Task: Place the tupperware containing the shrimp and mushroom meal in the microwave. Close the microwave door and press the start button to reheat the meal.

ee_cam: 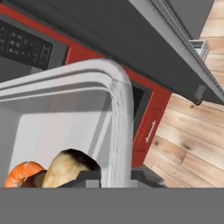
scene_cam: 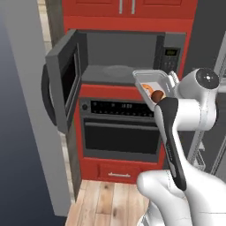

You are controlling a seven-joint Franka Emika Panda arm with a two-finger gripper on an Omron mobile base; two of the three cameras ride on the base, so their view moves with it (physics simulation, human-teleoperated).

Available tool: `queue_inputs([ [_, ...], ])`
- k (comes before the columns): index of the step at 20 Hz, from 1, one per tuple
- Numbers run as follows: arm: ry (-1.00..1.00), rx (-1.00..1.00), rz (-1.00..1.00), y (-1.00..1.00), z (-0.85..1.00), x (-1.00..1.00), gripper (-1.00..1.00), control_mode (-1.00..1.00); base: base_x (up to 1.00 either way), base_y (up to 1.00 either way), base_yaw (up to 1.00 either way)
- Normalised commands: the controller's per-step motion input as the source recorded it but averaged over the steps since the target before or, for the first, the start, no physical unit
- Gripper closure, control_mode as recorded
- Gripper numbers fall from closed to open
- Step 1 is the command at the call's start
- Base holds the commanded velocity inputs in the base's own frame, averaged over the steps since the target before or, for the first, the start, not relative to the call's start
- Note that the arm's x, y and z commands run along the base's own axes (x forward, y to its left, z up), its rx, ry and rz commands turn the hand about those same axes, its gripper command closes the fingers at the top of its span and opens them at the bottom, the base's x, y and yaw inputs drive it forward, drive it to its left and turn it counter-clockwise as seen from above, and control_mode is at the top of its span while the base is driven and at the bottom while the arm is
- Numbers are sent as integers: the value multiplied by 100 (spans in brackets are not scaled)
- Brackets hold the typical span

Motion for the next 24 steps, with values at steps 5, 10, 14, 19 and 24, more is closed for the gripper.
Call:
queue_inputs([
  [5,0,0,0,0,0,0,100,100,59,42,-26],
  [10,0,0,0,0,0,0,100,100,60,45,-22],
  [14,0,0,0,0,0,0,100,100,58,43,-21],
  [19,0,0,0,0,0,0,100,100,46,26,-19],
  [24,0,0,0,0,0,0,100,100,35,4,-16],
])
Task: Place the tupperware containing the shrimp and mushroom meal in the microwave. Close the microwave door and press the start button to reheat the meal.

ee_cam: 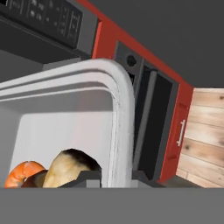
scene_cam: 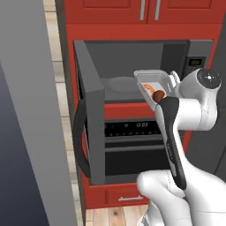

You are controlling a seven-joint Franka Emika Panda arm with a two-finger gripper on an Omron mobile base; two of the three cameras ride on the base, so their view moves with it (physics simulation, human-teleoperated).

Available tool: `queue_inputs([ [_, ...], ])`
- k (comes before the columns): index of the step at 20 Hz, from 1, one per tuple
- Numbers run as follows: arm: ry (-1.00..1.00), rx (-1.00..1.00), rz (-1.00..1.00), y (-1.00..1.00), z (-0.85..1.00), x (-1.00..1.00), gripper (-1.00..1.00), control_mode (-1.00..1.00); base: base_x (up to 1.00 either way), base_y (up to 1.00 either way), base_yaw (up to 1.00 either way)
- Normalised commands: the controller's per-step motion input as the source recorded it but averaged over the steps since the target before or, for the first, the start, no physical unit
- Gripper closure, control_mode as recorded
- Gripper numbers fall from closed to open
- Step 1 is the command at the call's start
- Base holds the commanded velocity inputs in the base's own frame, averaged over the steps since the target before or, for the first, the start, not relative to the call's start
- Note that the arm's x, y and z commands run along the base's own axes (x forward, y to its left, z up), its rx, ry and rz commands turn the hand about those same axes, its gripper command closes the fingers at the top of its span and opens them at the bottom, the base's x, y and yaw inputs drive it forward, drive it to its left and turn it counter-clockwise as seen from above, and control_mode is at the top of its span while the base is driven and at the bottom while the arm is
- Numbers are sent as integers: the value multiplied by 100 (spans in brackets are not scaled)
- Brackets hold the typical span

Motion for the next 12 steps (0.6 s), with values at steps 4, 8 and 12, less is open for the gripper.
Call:
queue_inputs([
  [4,0,0,0,0,0,0,100,100,39,10,-14],
  [8,0,0,0,0,0,0,100,100,43,15,-10],
  [12,0,0,0,0,0,0,100,100,39,15,-8],
])
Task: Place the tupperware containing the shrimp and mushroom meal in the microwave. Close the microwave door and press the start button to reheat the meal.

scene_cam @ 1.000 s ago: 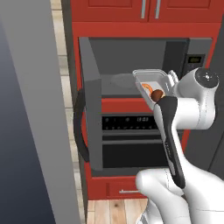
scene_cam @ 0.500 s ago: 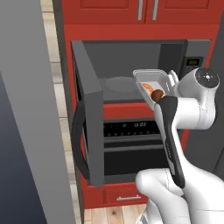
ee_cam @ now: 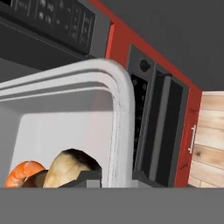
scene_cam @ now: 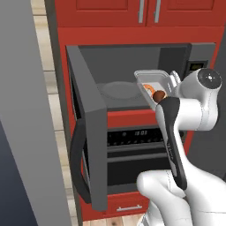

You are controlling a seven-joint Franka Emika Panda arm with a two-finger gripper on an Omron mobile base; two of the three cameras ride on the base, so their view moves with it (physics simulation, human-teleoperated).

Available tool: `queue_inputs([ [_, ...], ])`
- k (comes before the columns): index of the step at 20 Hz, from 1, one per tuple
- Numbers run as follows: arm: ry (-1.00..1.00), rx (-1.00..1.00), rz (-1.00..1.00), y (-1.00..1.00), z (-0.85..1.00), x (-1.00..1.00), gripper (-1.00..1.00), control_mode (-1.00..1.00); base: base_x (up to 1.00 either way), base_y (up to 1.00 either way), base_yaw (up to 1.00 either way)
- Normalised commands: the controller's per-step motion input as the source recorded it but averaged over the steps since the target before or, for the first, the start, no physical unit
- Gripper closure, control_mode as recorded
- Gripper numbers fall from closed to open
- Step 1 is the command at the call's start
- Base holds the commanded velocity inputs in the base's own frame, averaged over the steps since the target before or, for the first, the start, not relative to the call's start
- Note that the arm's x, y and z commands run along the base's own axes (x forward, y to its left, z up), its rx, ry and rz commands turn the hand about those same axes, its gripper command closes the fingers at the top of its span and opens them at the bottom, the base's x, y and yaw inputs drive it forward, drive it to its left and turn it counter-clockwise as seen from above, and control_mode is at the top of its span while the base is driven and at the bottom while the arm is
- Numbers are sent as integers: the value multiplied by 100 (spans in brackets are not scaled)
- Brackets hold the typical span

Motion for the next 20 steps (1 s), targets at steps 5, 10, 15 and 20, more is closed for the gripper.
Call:
queue_inputs([
  [5,0,0,0,0,0,0,100,100,31,17,-6],
  [10,13,0,-1,6,-9,16,100,-100,5,3,-1],
  [15,13,0,0,2,-14,26,100,-100,0,0,0],
  [20,1,0,0,3,-9,35,100,-100,0,0,0],
])
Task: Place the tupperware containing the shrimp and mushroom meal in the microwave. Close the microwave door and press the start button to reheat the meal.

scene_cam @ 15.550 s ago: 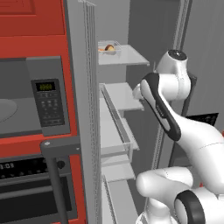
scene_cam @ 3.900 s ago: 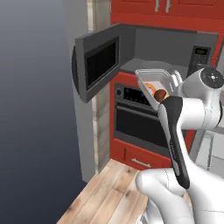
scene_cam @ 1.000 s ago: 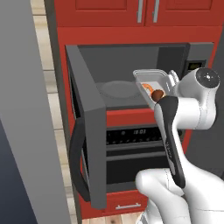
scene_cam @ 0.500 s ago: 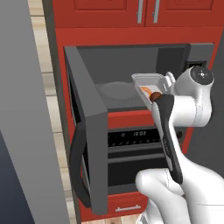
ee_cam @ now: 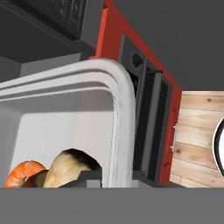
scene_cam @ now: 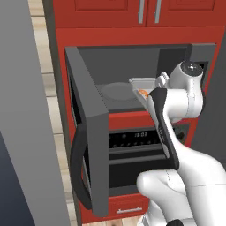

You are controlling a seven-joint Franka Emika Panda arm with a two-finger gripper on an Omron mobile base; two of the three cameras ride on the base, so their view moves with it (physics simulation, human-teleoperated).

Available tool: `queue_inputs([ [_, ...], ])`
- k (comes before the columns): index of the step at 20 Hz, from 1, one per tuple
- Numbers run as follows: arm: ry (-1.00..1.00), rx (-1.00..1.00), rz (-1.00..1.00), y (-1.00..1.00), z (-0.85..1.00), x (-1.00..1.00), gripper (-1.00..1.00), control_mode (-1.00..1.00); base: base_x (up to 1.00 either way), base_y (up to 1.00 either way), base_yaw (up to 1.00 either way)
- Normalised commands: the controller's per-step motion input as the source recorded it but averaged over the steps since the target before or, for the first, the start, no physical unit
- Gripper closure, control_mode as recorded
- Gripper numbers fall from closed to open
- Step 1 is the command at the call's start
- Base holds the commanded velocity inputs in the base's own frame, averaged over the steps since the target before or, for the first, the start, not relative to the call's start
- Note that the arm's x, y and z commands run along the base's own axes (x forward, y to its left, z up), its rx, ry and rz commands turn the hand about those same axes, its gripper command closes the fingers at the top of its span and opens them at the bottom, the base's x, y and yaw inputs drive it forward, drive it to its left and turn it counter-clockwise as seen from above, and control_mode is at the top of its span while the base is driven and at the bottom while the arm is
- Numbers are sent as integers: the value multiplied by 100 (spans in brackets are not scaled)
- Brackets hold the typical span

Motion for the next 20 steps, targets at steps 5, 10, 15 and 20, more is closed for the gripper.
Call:
queue_inputs([
  [5,0,0,0,3,-16,40,100,-100,0,0,0],
  [10,1,0,0,6,-16,41,100,-100,0,0,0],
  [15,1,0,0,4,-11,46,100,-100,0,0,0],
  [20,1,0,0,1,-2,52,100,-100,0,0,0],
])
